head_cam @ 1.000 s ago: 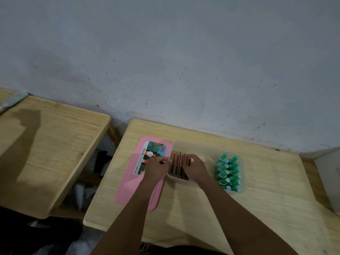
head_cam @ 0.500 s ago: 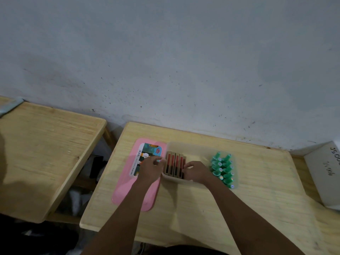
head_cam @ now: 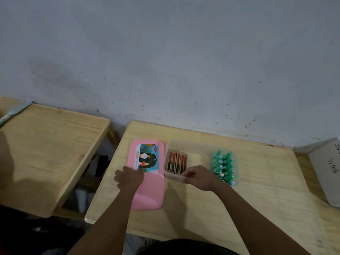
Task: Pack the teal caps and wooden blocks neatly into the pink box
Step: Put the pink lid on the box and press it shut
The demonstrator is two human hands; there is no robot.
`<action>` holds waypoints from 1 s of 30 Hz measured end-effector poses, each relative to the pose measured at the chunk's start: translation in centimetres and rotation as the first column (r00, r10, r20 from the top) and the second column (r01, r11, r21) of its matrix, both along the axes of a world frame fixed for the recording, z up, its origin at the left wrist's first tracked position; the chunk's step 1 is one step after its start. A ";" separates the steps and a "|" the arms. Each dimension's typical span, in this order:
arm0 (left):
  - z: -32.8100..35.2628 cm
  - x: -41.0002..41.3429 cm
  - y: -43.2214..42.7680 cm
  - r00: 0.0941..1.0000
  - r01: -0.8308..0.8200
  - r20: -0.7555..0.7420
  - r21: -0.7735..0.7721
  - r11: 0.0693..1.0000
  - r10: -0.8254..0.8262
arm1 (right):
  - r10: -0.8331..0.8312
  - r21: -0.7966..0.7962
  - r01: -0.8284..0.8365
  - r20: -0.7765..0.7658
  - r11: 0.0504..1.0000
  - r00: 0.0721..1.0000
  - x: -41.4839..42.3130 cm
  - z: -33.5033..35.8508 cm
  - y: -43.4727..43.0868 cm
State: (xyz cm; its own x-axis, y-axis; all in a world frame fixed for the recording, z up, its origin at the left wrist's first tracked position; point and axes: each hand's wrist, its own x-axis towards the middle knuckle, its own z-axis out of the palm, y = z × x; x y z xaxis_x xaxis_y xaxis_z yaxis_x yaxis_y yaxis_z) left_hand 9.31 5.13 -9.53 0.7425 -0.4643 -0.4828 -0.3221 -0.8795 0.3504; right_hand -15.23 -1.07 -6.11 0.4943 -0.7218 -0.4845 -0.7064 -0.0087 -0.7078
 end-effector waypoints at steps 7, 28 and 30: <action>7.2 2.2 -2.5 0.942 0.331 0.104 -0.451 0.829 -0.319 | -0.135 0.029 0.132 0.094 0.991 0.986 0.1 1.8 -0.5; 8.9 -9.4 -5.4 0.538 -0.707 -0.841 -0.488 0.511 -0.058 | -0.851 0.370 0.828 0.476 0.421 0.220 -8.9 5.9 -1.1; 8.5 -8.3 -5.9 0.717 -0.563 -0.697 -0.580 0.589 -0.001 | -0.840 0.234 0.865 0.444 0.444 0.311 -10.6 6.3 -1.3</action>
